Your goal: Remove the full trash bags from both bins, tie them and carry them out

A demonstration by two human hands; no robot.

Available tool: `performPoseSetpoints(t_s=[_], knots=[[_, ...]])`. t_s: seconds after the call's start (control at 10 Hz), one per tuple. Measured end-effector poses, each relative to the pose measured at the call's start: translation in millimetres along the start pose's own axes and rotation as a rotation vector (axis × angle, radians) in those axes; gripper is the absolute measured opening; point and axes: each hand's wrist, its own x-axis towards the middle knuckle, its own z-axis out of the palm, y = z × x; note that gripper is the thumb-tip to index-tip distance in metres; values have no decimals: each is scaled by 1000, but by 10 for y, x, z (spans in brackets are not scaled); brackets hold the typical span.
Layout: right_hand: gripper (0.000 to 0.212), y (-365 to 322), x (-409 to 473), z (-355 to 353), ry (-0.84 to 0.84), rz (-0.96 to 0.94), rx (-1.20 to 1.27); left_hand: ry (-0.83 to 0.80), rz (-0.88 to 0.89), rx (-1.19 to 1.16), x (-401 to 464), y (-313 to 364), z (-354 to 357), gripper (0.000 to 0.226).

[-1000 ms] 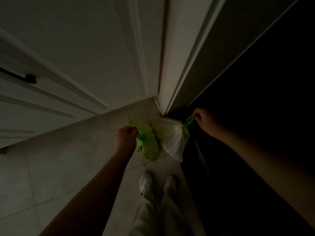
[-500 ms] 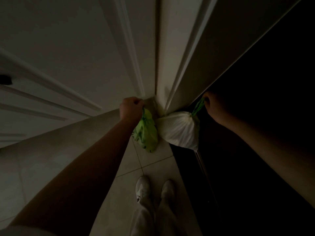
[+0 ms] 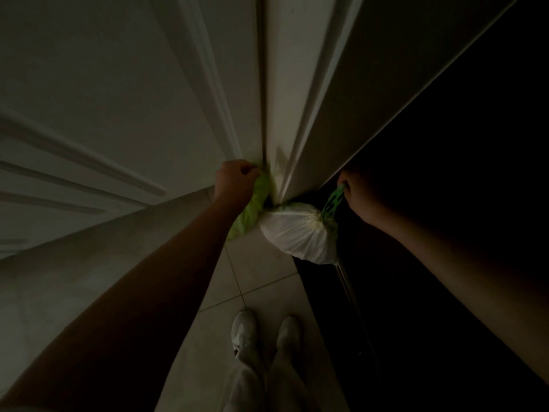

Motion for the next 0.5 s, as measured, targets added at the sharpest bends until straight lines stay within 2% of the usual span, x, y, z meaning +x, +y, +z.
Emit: performPoseSetpoints(t_s=[0.5], knots=[[19, -50, -154, -82, -42, 34, 48, 4, 63, 216, -235, 33, -171, 26]])
